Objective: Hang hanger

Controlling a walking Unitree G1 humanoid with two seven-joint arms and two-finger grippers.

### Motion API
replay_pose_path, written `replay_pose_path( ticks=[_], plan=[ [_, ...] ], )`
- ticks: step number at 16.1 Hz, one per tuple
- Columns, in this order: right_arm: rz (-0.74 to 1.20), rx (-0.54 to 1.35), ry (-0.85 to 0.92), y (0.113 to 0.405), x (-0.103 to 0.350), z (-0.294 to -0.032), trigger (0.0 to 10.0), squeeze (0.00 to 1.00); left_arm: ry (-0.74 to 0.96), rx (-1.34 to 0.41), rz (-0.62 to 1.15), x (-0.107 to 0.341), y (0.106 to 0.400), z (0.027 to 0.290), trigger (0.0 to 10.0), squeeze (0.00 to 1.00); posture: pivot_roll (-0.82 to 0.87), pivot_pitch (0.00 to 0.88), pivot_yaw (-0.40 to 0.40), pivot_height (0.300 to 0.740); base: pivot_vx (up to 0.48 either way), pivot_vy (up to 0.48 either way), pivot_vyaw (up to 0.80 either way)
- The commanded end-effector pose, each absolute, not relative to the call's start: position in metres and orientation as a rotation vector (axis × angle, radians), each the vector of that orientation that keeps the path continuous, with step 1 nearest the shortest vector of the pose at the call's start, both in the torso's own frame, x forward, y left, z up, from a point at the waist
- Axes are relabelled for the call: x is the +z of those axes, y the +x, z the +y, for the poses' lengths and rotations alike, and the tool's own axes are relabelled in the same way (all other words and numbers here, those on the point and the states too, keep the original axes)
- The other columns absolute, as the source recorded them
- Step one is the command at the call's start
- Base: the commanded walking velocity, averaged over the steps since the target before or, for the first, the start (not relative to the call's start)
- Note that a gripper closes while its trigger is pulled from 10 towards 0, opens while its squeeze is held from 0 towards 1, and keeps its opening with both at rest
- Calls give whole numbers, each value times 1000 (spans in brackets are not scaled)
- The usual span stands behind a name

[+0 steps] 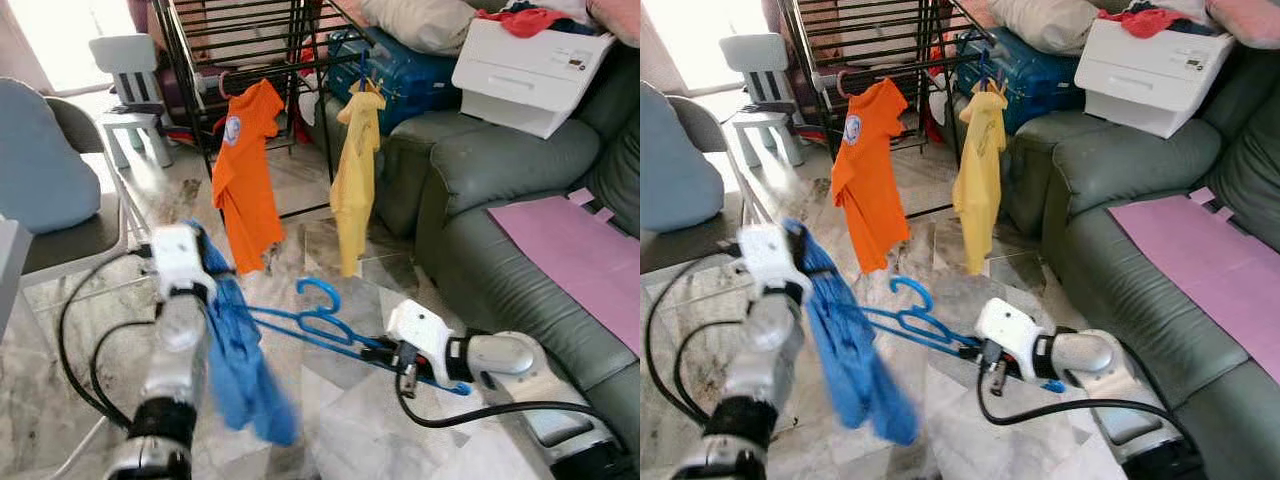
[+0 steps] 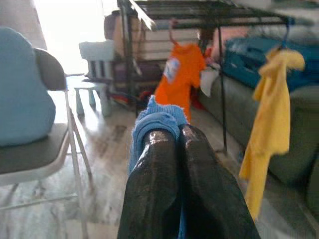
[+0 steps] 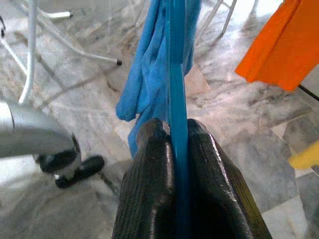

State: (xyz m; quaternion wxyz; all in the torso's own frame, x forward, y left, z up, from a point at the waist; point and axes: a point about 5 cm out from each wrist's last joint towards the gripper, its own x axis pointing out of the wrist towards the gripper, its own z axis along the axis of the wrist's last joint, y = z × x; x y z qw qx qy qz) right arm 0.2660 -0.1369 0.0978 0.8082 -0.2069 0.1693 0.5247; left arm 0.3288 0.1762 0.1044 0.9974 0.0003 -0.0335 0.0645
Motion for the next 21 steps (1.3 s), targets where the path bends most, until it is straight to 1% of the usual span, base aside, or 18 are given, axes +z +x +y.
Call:
replay_pose_path(
  ticks=[1, 3, 5, 7, 11, 14, 16, 17, 19, 21],
  plan=[
    [320, 1107, -441, 270, 107, -133, 10000, 0, 24, 94, -106, 113, 328, 174, 10000, 0, -86, 0, 74, 740, 0, 0, 0],
    [300, 1059, -434, 278, 109, -126, 10000, 0, 42, 39, -122, 114, 322, 169, 10000, 0, -75, 0, 65, 740, 0, 0, 0],
    [288, 1020, -413, 284, 109, -123, 10000, 0, 33, 39, -131, 116, 320, 168, 10000, 0, -73, 0, 61, 740, 0, 0, 0],
    [286, 983, -372, 292, 106, -118, 10000, 0, 5, 25, -145, 121, 319, 161, 10000, 0, -69, 0, 51, 740, 0, 0, 0],
    [297, 1012, -349, 297, 101, -107, 10000, 0, -13, -18, -160, 128, 319, 141, 10000, 0, -71, 0, 48, 740, 0, 0, 0],
    [360, 999, -308, 299, 90, -106, 10000, 0, -79, -53, -187, 138, 319, 130, 10000, 0, -71, 0, 44, 740, 0, 0, 0],
    [404, 965, -270, 300, 80, -109, 10000, 0, -112, -44, -200, 144, 319, 130, 10000, 0, -69, 0, 41, 740, 0, 0, 0],
    [457, 881, -204, 301, 68, -117, 10000, 0, -179, -33, -217, 154, 320, 134, 10000, 0, -67, 0, 40, 740, 0, 0, 0],
    [535, 638, -116, 312, 53, -141, 10000, 0, -269, -38, -227, 163, 322, 138, 10000, 0, -65, 0, 39, 740, 0, 0, 0],
    [550, 467, -40, 320, 50, -160, 10000, 0, -289, -25, -229, 167, 323, 142, 10000, 0, -65, 0, 38, 740, 0, 0, 0]
  ],
)
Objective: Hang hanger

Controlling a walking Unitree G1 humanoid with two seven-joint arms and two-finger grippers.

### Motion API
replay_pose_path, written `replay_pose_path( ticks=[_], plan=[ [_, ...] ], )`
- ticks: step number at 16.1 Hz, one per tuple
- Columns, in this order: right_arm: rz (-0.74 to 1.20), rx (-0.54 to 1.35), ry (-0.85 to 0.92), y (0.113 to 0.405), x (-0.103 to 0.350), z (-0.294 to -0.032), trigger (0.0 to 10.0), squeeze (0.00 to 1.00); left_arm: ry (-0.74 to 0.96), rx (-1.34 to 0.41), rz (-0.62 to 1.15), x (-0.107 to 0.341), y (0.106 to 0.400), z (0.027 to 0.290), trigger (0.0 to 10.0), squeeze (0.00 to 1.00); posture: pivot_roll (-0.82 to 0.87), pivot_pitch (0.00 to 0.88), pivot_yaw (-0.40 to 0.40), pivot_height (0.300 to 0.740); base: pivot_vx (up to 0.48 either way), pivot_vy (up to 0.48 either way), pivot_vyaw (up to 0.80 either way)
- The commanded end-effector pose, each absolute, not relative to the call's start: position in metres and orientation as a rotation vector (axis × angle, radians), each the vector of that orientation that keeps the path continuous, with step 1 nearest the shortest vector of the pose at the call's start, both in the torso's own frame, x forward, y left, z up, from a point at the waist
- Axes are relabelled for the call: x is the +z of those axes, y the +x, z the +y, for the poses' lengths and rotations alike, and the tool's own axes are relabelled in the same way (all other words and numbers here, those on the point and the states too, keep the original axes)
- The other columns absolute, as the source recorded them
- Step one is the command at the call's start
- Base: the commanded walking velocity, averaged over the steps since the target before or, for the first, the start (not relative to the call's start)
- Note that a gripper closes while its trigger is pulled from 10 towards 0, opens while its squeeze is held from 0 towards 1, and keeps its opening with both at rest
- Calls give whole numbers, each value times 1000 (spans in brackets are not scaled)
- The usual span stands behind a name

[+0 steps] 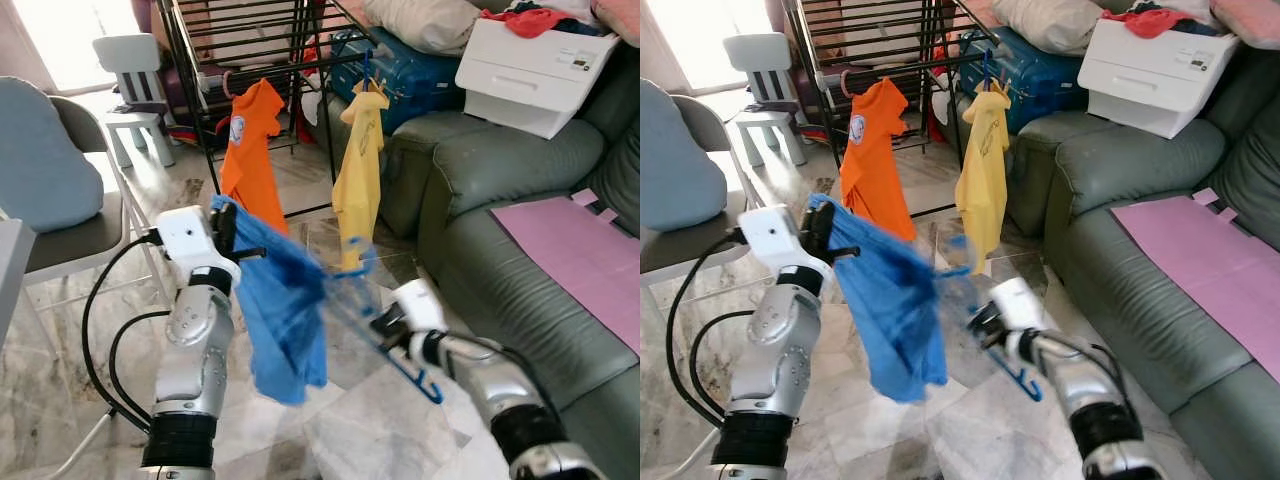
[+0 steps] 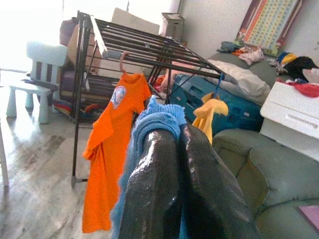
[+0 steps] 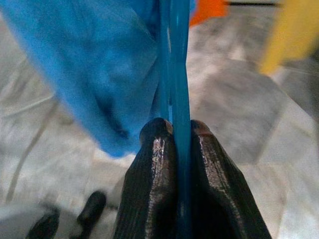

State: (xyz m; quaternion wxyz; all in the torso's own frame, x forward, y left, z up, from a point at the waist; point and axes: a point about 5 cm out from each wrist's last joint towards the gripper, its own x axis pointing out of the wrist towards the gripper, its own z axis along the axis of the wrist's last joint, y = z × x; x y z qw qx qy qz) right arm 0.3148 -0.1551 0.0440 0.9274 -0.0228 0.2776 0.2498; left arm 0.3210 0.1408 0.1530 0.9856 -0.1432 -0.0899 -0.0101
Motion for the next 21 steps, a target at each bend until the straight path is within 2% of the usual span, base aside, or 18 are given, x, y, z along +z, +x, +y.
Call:
replay_pose_path(
  ticks=[1, 3, 5, 6, 7, 8, 9, 10, 11, 14, 17, 21],
  plan=[
    [545, 356, 14, 326, 52, -174, 10000, 0, -291, -9, -228, 167, 323, 146, 10000, 0, -67, 0, 38, 740, 0, 0, 0],
    [520, 170, 102, 335, 59, -200, 10000, 0, -302, 22, -203, 162, 321, 155, 10000, 0, -70, 0, 34, 740, 0, 0, 0],
    [497, 111, 151, 341, 66, -209, 10000, 0, -281, -4, -174, 157, 320, 155, 10000, 0, -70, 0, 30, 740, 0, 0, 0],
    [476, 80, 219, 346, 73, -213, 10000, 0, -203, -74, -105, 146, 319, 148, 10000, 0, -69, 0, 28, 740, 0, 0, 0],
    [447, 136, 266, 355, 84, -205, 10000, 0, -142, -203, -27, 128, 314, 131, 10000, 0, -72, 0, 26, 740, 0, 0, 0],
    [443, 163, 266, 356, 87, -201, 10000, 0, -131, -233, -19, 125, 313, 127, 10000, 0, -72, 0, 26, 740, 0, 0, 0],
    [433, 280, 257, 358, 92, -186, 10000, 0, -74, -276, -5, 119, 310, 118, 10000, 0, -73, 0, 25, 740, 0, 0, 0],
    [448, 401, 199, 354, 89, -174, 10000, 0, -31, -312, -29, 121, 309, 110, 10000, 0, -79, 0, 24, 740, 0, 0, 0],
    [479, 436, 166, 349, 82, -172, 10000, 0, -44, -320, -36, 124, 311, 107, 10000, 0, -79, 0, 24, 740, 0, 0, 0],
    [641, 518, 77, 313, 43, -194, 10000, 0, -78, -275, -63, 134, 319, 116, 10000, 0, -85, 0, 18, 740, 0, 0, 0],
    [739, 648, -102, 286, 28, -214, 10000, 0, -89, -261, -65, 135, 323, 120, 10000, 0, -96, 0, 25, 740, 0, 0, 0],
    [802, 597, -268, 283, 24, -236, 10000, 0, -82, -219, -80, 140, 328, 125, 10000, 0, -97, 0, 27, 740, 0, 0, 0]
  ],
)
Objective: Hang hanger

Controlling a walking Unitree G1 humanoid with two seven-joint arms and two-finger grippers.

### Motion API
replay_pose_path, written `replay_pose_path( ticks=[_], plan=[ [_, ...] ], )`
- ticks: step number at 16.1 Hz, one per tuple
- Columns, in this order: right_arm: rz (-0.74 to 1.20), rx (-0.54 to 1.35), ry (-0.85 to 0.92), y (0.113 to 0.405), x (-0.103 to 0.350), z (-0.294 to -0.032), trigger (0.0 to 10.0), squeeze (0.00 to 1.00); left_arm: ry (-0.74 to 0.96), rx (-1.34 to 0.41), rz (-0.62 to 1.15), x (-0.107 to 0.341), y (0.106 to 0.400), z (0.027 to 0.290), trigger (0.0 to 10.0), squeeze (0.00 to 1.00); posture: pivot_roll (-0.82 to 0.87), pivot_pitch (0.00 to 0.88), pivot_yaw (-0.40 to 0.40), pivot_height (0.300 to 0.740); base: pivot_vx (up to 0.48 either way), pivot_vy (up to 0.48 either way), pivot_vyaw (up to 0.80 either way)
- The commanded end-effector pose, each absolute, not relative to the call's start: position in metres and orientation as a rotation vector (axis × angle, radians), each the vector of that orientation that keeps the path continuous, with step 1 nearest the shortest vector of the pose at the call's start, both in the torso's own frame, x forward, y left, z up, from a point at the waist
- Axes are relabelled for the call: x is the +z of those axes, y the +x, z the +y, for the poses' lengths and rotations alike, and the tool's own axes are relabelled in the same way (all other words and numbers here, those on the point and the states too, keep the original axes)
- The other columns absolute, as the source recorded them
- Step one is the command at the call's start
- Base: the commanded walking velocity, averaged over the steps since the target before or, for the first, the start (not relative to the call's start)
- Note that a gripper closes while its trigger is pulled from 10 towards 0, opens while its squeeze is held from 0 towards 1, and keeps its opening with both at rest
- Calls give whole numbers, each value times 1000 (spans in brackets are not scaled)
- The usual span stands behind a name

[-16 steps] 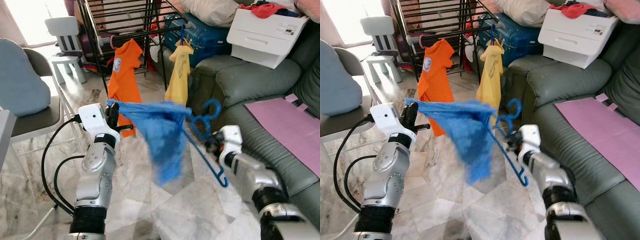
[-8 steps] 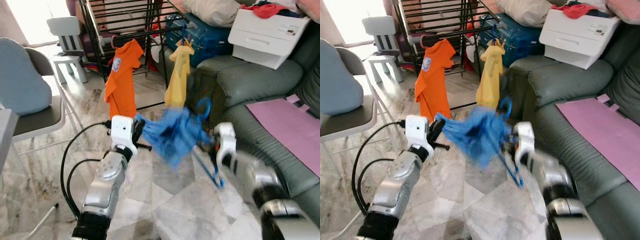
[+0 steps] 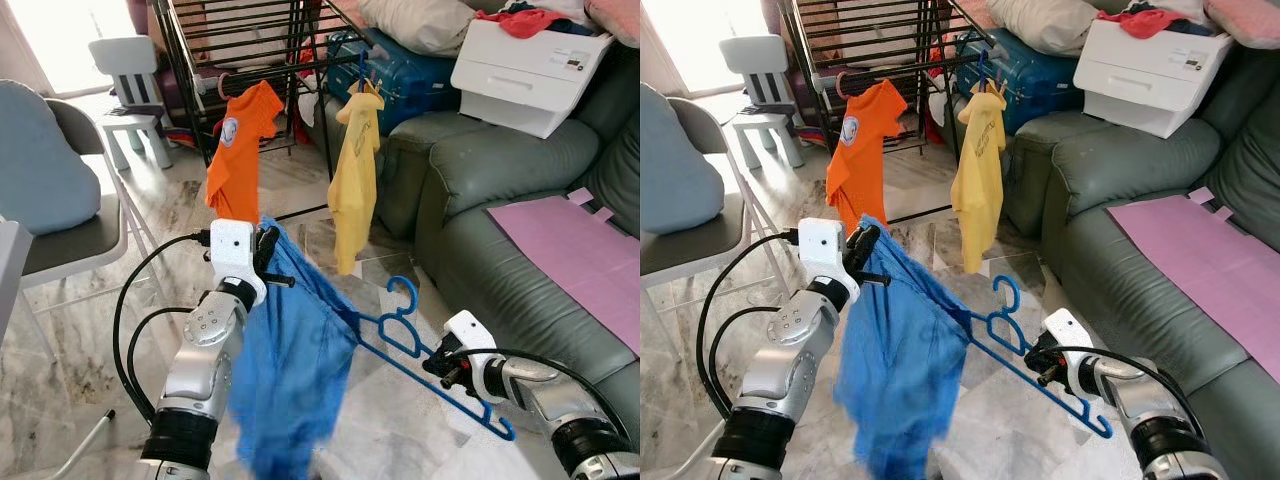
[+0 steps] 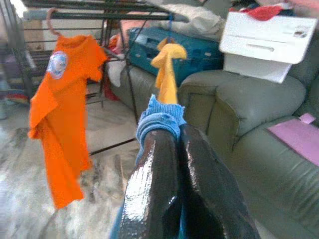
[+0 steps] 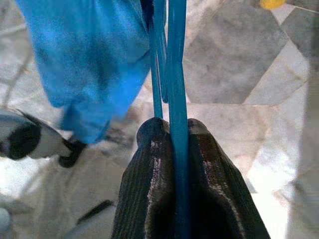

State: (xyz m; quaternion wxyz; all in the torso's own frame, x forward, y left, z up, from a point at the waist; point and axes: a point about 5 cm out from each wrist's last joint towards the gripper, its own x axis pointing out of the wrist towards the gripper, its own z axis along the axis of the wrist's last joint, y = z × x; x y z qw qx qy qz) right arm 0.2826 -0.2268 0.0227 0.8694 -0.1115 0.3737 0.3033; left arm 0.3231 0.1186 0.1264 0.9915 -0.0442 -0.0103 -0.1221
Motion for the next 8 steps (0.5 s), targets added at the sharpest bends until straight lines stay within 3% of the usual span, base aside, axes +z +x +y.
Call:
replay_pose_path(
  ticks=[1, 5, 8],
  plan=[
    [812, 584, -303, 283, 24, -241, 10000, 0, -58, -189, -85, 139, 329, 130, 10000, 0, -95, 0, 25, 740, 0, 0, 0],
    [660, 749, -247, 288, 43, -232, 10000, 0, -37, -178, -69, 134, 329, 134, 10000, 0, -93, 0, 22, 740, 0, 0, 0],
    [514, 700, -183, 304, 60, -227, 10000, 0, -34, -193, -76, 135, 330, 129, 10000, 0, -96, 0, 23, 740, 0, 0, 0]
  ],
)
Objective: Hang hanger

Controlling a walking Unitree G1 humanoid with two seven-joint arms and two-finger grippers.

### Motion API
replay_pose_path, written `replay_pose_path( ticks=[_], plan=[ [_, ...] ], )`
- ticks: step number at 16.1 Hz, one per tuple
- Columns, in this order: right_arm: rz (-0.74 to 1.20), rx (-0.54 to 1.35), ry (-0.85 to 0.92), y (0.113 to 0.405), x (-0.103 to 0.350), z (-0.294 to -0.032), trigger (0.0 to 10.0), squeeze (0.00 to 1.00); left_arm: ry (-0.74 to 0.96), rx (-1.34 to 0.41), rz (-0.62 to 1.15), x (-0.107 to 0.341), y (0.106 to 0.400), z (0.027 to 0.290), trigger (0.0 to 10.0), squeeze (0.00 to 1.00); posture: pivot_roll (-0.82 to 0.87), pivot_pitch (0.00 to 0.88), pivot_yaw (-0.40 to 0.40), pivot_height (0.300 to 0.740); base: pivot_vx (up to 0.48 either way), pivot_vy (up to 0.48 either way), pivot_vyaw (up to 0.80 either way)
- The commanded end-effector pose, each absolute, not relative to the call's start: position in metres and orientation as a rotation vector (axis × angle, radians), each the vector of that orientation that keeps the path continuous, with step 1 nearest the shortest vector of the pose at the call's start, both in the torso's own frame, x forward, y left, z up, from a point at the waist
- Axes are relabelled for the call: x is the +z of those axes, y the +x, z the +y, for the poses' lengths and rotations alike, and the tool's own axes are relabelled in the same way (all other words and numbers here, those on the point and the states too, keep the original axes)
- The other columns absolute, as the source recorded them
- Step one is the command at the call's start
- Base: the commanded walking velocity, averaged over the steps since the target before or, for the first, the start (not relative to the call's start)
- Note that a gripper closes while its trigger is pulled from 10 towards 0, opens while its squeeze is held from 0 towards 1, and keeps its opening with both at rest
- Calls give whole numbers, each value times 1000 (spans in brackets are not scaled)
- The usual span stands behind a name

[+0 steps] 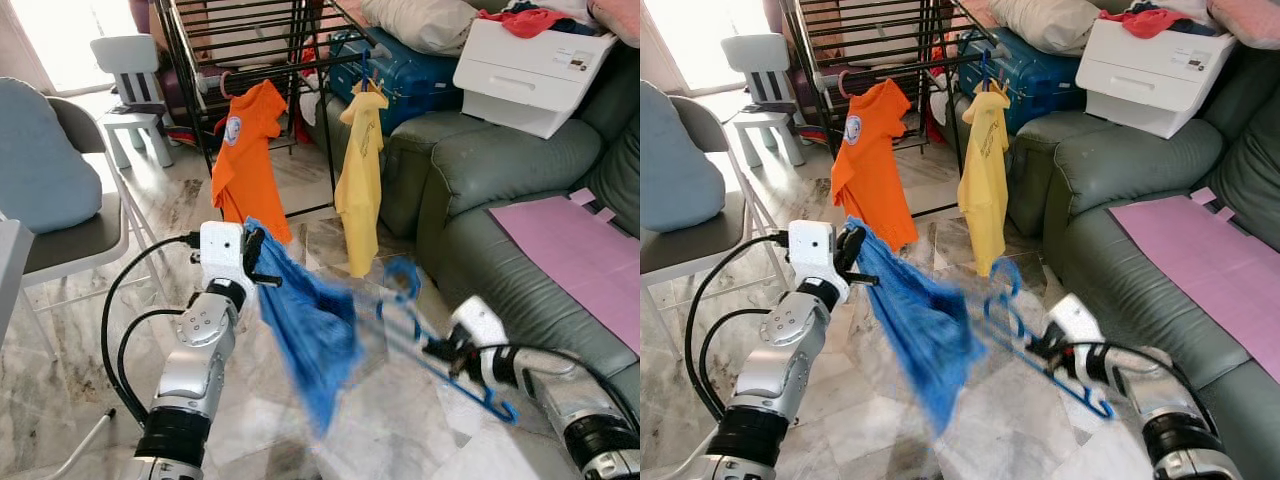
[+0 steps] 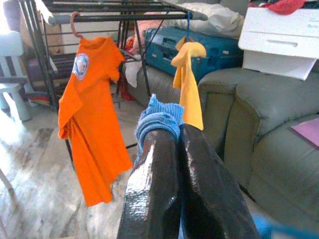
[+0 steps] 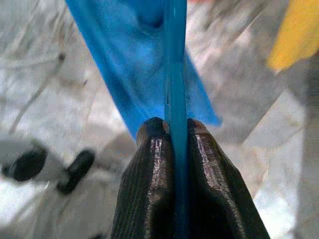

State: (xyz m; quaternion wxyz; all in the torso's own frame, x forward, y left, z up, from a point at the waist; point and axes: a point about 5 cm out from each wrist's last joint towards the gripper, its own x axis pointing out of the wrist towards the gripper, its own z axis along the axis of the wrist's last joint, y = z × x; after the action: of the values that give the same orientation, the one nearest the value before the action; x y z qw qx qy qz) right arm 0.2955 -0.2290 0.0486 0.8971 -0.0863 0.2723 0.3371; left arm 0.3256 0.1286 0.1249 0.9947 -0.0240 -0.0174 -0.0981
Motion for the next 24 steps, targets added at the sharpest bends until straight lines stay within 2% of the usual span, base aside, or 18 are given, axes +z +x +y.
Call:
replay_pose_path(
  ticks=[1, 4, 7, 10, 13, 15, 18, 24],
  plan=[
    [457, 663, -158, 309, 65, -226, 10000, 0, -35, -201, -77, 135, 330, 127, 10000, 0, -94, 0, 24, 740, 0, 0, 0],
    [411, 709, -100, 309, 67, -217, 10000, 0, -34, -208, -77, 134, 329, 123, 10000, 0, -92, 0, 25, 740, 0, 0, 0],
    [504, 638, -163, 306, 54, -225, 10000, 0, -46, -210, -90, 136, 328, 124, 10000, 0, -91, 0, 24, 740, 0, 0, 0],
    [571, 604, -93, 306, 47, -224, 10000, 0, -99, -301, -175, 151, 325, 115, 10000, 0, -91, 0, 20, 740, 0, 0, 0],
    [543, 682, -75, 310, 49, -207, 10000, 0, -40, -341, -191, 150, 323, 108, 10000, 0, -85, 0, 15, 740, 0, 0, 0],
    [556, 686, -80, 310, 49, -207, 10000, 0, -61, -386, -195, 151, 320, 101, 10000, 0, -88, 0, 16, 740, 0, 0, 0],
    [571, 775, -83, 303, 48, -205, 10000, 0, 18, -421, -200, 146, 318, 93, 10000, 0, -92, 0, 16, 740, 0, 0, 0],
    [625, 936, -152, 288, 50, -211, 10000, 0, 106, -428, -218, 145, 321, 99, 10000, 0, -96, 0, 25, 740, 0, 0, 0]
  ],
)
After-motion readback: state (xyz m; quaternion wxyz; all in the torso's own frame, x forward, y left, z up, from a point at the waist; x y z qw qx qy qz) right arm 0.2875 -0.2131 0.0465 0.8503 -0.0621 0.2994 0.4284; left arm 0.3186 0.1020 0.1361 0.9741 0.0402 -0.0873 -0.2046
